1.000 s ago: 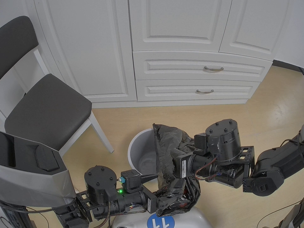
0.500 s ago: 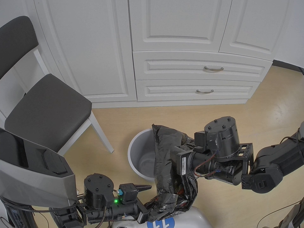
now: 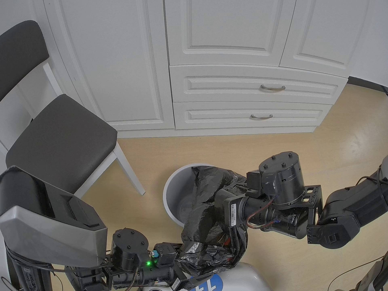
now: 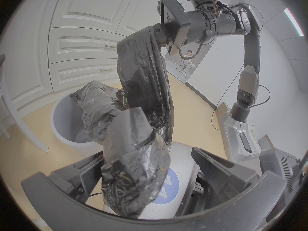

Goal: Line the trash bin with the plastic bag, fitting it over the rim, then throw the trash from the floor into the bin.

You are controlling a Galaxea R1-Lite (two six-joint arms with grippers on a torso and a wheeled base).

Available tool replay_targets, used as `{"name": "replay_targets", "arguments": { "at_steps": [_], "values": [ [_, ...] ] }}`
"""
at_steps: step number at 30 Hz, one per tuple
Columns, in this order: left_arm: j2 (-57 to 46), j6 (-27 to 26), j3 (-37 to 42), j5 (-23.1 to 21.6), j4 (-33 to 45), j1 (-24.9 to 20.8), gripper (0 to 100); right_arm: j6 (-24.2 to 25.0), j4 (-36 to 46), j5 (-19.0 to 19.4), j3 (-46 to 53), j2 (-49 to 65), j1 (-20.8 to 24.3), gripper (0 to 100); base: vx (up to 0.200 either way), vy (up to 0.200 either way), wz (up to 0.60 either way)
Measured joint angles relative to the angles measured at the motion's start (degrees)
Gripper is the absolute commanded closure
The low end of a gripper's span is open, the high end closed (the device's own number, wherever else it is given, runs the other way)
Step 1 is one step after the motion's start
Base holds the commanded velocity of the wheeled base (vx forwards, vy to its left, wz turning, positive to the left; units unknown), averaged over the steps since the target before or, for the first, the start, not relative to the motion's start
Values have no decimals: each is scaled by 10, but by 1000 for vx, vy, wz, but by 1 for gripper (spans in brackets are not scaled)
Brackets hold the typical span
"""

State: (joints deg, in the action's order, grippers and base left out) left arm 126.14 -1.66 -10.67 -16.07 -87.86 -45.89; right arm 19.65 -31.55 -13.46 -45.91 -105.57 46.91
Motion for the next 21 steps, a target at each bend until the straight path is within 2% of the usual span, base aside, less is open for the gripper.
{"name": "replay_targets", "arguments": {
  "at_steps": [6,10,14,21],
  "values": [
    [2,8,-10,0,0,-3,0,0,0,-5,-1,-1,3,100,0,0,0],
    [-3,30,-20,3,0,-5,0,1,0,-35,-6,-4,9,100,0,0,0],
    [-22,76,-32,6,0,-8,0,4,0,-64,-14,-10,19,100,0,0,0],
    [-45,111,-55,38,1,-18,0,7,1,-83,-22,-14,32,100,0,0,0]
  ]
}}
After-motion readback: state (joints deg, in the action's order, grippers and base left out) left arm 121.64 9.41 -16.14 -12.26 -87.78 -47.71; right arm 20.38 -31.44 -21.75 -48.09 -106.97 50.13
